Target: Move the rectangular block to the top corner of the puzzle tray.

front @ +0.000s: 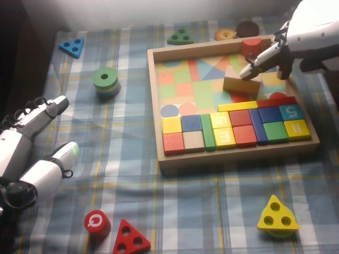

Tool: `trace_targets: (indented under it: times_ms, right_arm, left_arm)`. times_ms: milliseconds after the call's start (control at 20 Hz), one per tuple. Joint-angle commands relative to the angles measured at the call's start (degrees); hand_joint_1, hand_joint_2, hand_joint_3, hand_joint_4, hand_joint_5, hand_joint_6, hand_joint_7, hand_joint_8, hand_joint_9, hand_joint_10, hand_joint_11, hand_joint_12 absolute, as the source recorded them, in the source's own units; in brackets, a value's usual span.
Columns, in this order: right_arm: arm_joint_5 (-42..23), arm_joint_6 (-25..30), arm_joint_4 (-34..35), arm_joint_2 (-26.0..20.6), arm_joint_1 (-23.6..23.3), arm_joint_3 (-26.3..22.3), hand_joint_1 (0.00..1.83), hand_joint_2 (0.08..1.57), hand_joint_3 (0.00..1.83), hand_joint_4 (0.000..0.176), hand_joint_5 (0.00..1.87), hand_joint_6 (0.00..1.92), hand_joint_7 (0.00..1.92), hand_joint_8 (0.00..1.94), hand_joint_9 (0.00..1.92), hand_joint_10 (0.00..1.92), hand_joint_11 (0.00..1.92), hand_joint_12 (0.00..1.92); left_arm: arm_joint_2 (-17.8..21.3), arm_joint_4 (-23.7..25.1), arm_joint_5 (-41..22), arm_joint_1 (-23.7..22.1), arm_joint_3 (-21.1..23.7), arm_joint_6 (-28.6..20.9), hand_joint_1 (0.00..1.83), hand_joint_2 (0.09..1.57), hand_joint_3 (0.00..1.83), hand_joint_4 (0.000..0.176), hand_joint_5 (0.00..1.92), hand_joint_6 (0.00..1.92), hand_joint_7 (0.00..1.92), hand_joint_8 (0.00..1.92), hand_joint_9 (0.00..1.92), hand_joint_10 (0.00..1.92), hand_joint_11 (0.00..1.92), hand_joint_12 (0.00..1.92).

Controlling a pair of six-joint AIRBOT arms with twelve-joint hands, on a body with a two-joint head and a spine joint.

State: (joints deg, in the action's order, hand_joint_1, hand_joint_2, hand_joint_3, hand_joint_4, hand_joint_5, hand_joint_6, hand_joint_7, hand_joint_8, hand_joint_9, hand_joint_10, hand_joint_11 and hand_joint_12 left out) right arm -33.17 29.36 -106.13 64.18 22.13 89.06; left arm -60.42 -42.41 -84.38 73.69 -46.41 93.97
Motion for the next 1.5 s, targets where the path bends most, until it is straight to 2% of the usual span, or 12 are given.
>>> trace_targets:
  times_ms: [0,100,200,500,550,700,750,1150,1200,1300,1350,1450]
  right_arm:
    - [3.7,-0.8,0.1,-0.1,0.4,0.9,1.53,1.24,0.0,0.072,0.37,0.0,0.96,1.94,1.26,1.92,1.35,1.92]
    - [4.2,-0.8,0.1,-0.1,0.5,1.6,1.53,1.23,0.0,0.07,0.38,0.0,1.03,1.94,1.29,1.92,1.37,1.92]
    - [4.5,-0.8,0.1,-0.1,0.5,1.8,1.59,1.2,0.0,0.042,0.4,0.0,1.04,1.94,1.3,1.92,1.38,1.92]
    - [6.0,-0.8,-1.3,-0.1,0.8,2.7,1.63,1.19,0.0,0.032,0.41,0.0,1.09,1.94,1.32,1.92,1.37,1.92]
    - [6.5,-0.8,-1.5,-0.1,0.9,3.0,1.62,1.18,0.0,0.01,0.41,0.0,1.17,1.94,1.37,1.92,1.42,1.92]
    - [7.1,-0.8,-1.5,0.0,1.0,3.9,1.6,1.18,0.0,0.005,0.41,0.0,1.19,1.94,1.4,1.92,1.47,1.92]
    - [7.2,-0.8,-1.4,0.1,1.0,4.1,1.59,1.19,0.0,0.0,0.41,0.0,1.09,1.94,1.36,1.92,1.45,1.92]
    - [6.8,-0.8,0.1,0.9,0.2,3.5,1.67,1.17,0.0,0.012,0.39,0.0,1.1,1.94,1.36,1.92,1.43,1.92]
    - [6.6,-0.8,0.8,0.9,0.1,3.5,1.69,1.16,0.0,0.0,0.4,0.0,1.09,1.94,1.36,1.92,1.44,1.92]
    - [6.3,-1.0,1.0,0.9,-0.6,3.4,1.63,1.19,0.01,0.025,0.38,0.0,1.06,1.94,1.31,1.92,1.37,1.92]
    - [6.3,-1.2,1.0,0.9,-1.0,3.4,1.64,1.18,0.0,0.017,0.39,0.0,1.08,1.94,1.31,1.92,1.33,1.92]
    - [6.3,-1.2,0.7,0.9,-1.6,3.4,1.6,1.2,0.0,0.059,0.39,0.0,1.09,1.94,1.32,1.92,1.39,1.92]
  left_arm:
    - [0.6,2.5,-6.3,-0.5,-0.1,-0.4,0.69,1.4,0.0,0.023,0.31,0.0,0.22,0.0,0.12,0.0,0.0,0.0]
    - [0.6,2.5,-6.3,-0.5,-0.1,-0.4,0.65,1.41,0.0,0.015,0.29,0.0,0.23,0.0,0.13,0.01,0.01,0.01]
    - [0.6,2.5,-6.2,-0.4,-0.1,-0.4,0.69,1.41,0.0,0.01,0.29,0.0,0.23,0.0,0.14,0.01,0.02,0.02]
    - [0.6,2.5,-6.2,-0.4,-0.1,-0.4,0.69,1.41,0.0,0.018,0.29,0.0,0.23,0.0,0.13,0.0,0.0,0.0]
    - [0.6,2.5,-6.2,-0.4,-0.1,-0.4,0.68,1.41,0.0,0.018,0.29,0.0,0.23,0.0,0.13,0.0,0.0,0.0]
    - [0.6,2.5,-6.1,-0.4,-0.1,-0.4,0.69,1.4,0.0,0.012,0.3,0.0,0.24,0.0,0.14,0.01,0.01,0.01]
    - [0.5,2.5,-6.1,-0.4,-0.2,-0.4,0.69,1.4,0.0,0.031,0.28,0.0,0.22,0.0,0.12,0.0,0.0,0.0]
    - [0.5,2.5,-6.2,-0.4,-0.2,-0.4,0.71,1.4,0.0,0.014,0.29,0.0,0.23,0.0,0.12,0.0,0.0,0.0]
    - [0.5,2.4,-6.2,-0.4,-0.2,-0.4,0.71,1.4,0.0,0.012,0.29,0.0,0.23,0.0,0.12,0.0,0.0,0.0]
    - [0.5,2.4,-6.2,-0.4,-0.1,-0.4,0.67,1.4,0.0,0.023,0.29,0.0,0.23,0.0,0.13,0.01,0.0,0.0]
    - [0.5,2.4,-6.1,-0.4,-0.1,-0.4,0.68,1.4,0.0,0.019,0.29,0.0,0.23,0.0,0.13,0.01,0.0,0.0]
    - [0.5,2.4,-6.1,-0.4,-0.1,-0.4,0.71,1.4,0.0,0.03,0.28,0.0,0.23,0.0,0.12,0.0,0.0,0.0]
